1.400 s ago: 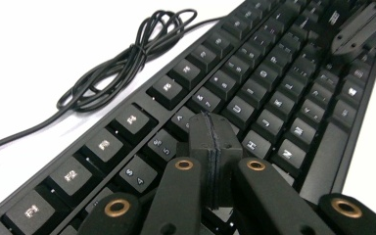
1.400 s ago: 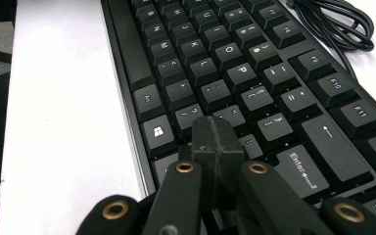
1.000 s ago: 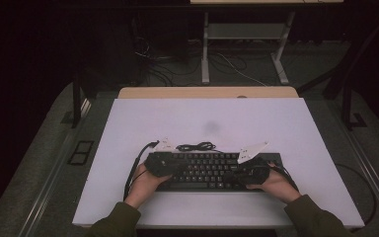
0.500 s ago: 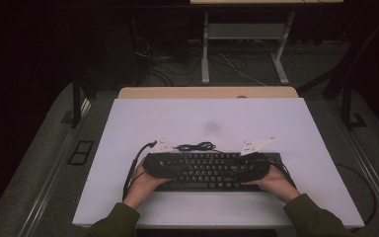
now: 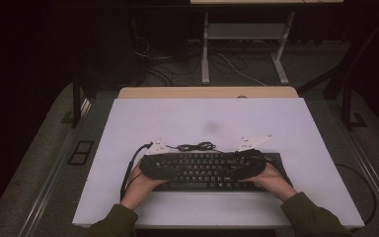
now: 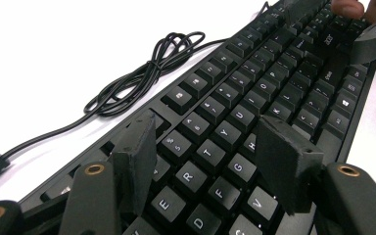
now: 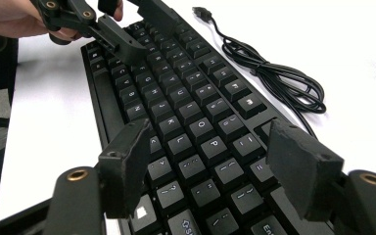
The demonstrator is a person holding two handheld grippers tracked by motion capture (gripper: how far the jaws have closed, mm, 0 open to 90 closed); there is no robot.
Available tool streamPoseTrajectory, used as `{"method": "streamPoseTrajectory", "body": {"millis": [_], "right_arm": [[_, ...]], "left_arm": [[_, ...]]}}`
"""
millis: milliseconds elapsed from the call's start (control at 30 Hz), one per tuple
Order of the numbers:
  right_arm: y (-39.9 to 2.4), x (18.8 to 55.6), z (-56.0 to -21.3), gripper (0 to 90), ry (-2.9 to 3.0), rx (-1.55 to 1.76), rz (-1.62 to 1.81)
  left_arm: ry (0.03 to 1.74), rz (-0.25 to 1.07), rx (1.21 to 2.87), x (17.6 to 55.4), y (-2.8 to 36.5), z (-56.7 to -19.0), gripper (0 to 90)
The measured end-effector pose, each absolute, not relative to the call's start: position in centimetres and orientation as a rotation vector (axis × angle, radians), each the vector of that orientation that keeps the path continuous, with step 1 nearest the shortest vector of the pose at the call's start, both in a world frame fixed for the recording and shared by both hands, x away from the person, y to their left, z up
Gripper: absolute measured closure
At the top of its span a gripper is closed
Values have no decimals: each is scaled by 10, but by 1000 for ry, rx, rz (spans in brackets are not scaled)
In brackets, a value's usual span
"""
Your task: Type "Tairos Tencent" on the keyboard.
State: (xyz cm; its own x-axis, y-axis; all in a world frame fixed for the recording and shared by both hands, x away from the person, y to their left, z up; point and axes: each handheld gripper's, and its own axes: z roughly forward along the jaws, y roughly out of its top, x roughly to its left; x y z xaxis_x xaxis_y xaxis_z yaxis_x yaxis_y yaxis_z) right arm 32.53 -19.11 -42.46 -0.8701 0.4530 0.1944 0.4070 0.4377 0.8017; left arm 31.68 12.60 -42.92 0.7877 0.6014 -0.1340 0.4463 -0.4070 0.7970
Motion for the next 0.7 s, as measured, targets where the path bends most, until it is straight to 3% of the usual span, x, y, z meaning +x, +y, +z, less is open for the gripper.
{"method": "streamPoseTrajectory", "body": {"millis": [400, 700], "right_arm": [[-184, 329, -424, 297, 2633, 764, 1450], [-177, 333, -425, 289, 2649, 739, 1448]], "left_arm": [[804, 247, 2061, 310, 138, -430, 455], [830, 270, 2052, 305, 149, -429, 581]]}}
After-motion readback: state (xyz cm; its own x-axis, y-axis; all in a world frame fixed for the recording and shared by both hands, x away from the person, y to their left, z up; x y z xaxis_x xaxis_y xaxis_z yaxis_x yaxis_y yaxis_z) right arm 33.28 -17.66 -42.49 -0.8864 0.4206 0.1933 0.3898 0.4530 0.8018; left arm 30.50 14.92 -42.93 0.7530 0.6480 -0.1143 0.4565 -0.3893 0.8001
